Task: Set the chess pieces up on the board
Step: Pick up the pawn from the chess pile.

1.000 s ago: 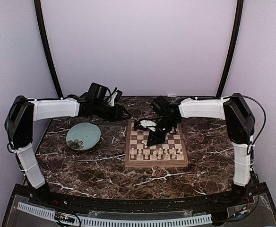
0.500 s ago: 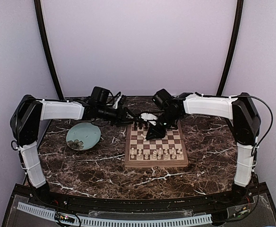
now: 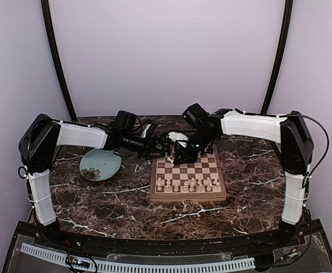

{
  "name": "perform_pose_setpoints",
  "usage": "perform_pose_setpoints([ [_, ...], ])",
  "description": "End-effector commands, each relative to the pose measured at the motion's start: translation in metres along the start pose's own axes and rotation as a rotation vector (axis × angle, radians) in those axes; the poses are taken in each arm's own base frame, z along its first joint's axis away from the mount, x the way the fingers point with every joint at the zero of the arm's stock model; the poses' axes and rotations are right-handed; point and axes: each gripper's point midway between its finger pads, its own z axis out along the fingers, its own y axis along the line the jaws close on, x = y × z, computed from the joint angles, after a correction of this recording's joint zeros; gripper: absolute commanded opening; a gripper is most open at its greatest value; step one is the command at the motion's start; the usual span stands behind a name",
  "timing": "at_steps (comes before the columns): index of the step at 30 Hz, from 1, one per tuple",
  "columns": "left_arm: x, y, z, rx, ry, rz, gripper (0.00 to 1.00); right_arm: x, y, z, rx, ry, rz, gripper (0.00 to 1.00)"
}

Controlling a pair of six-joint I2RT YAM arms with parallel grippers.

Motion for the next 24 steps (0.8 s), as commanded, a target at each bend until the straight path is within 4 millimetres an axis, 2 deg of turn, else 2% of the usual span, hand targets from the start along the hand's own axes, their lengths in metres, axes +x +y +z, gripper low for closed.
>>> perform_pose_setpoints([
  [1,0.010,-0.007,0.006,0.046,0.040,-0.006,0.43,-0.025,0.000,-0.019,0.031,-0.072,-0.024,0.15],
  [12,0.022,-0.012,0.016,0.071,0.097,-0.023,0.44,-0.026,-0.003,-0.020,0.043,-0.074,-0.021,0.15],
  [24,0.024,-0.014,0.017,0.094,0.100,-0.034,0.28,-0.024,-0.001,-0.018,0.034,-0.068,-0.018,0.15],
])
